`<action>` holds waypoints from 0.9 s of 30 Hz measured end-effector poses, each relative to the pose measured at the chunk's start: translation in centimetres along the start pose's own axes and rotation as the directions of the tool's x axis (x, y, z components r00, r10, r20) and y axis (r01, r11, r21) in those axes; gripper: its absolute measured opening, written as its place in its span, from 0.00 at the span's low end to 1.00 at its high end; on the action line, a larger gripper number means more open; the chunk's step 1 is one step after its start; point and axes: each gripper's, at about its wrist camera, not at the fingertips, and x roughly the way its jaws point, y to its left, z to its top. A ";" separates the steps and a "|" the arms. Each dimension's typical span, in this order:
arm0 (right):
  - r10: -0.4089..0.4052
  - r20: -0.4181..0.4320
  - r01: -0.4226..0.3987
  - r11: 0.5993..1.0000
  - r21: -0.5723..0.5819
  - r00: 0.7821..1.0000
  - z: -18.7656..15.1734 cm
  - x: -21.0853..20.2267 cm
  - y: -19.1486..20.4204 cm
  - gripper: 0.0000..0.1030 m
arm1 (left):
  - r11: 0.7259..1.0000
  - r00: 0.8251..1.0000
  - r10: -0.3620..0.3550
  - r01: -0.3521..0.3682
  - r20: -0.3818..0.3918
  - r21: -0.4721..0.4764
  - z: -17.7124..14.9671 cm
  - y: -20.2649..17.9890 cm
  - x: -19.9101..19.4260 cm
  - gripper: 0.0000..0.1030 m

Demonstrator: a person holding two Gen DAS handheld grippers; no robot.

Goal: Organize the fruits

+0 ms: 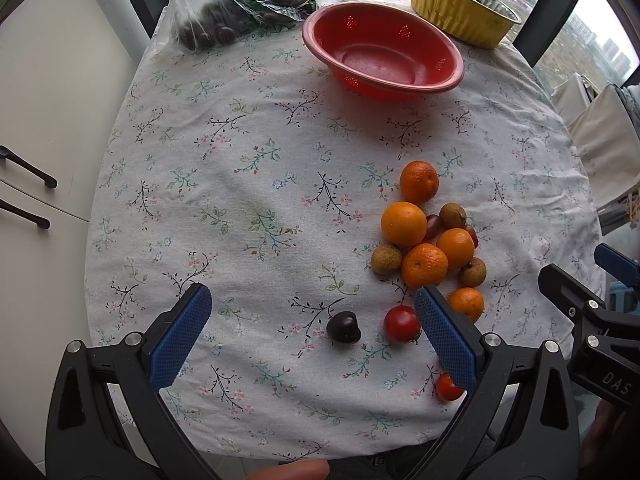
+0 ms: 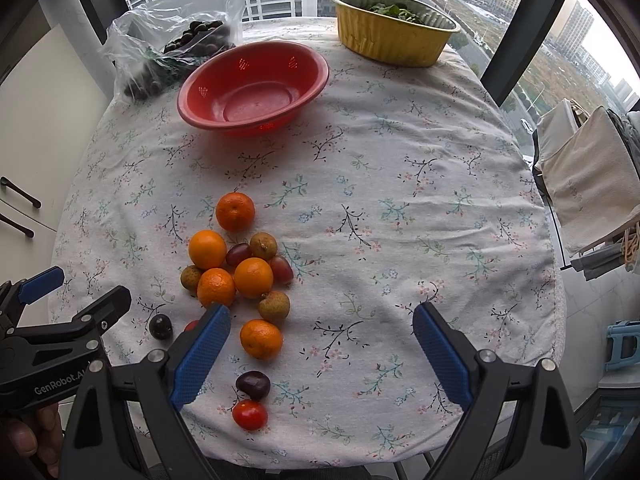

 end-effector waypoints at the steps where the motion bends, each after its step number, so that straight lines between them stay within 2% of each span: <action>1: 0.000 -0.001 0.000 1.000 0.000 1.000 0.0 0.0 0.0 0.92 | 1.000 1.000 0.000 0.000 -0.001 0.000 0.0 0.0 0.0 1.00; 16: 0.015 -0.016 -0.015 1.000 0.008 1.000 -0.8 0.0 -0.2 0.92 | 1.000 1.000 -0.011 0.011 0.000 0.014 -0.5 0.4 0.3 1.00; 19: 0.055 -0.011 -0.055 0.998 0.003 0.998 -1.3 0.1 -0.5 0.92 | 0.999 0.999 -0.041 0.040 0.036 0.020 -1.0 1.2 0.1 1.00; 22: 0.098 0.019 -0.097 0.994 -0.045 0.995 -2.3 0.1 -0.6 0.92 | 0.983 0.983 -0.179 0.177 0.040 0.043 -1.3 2.4 0.6 1.00; 23: 0.108 0.030 -0.106 0.992 -0.069 0.994 -2.9 0.0 -0.5 0.92 | 0.980 0.980 -0.193 0.191 0.035 0.057 -1.5 2.5 0.8 1.00; 25: 0.146 0.040 -0.141 0.985 -0.104 0.988 -4.1 -0.1 -0.5 0.91 | 0.984 0.987 -0.149 0.143 0.053 0.108 -2.3 2.6 1.1 1.00; 27: 0.191 0.038 -0.186 0.976 -0.110 0.981 -5.5 -0.1 -0.4 0.91 | 0.975 0.988 -0.141 0.128 0.065 0.181 -3.1 2.4 1.3 1.00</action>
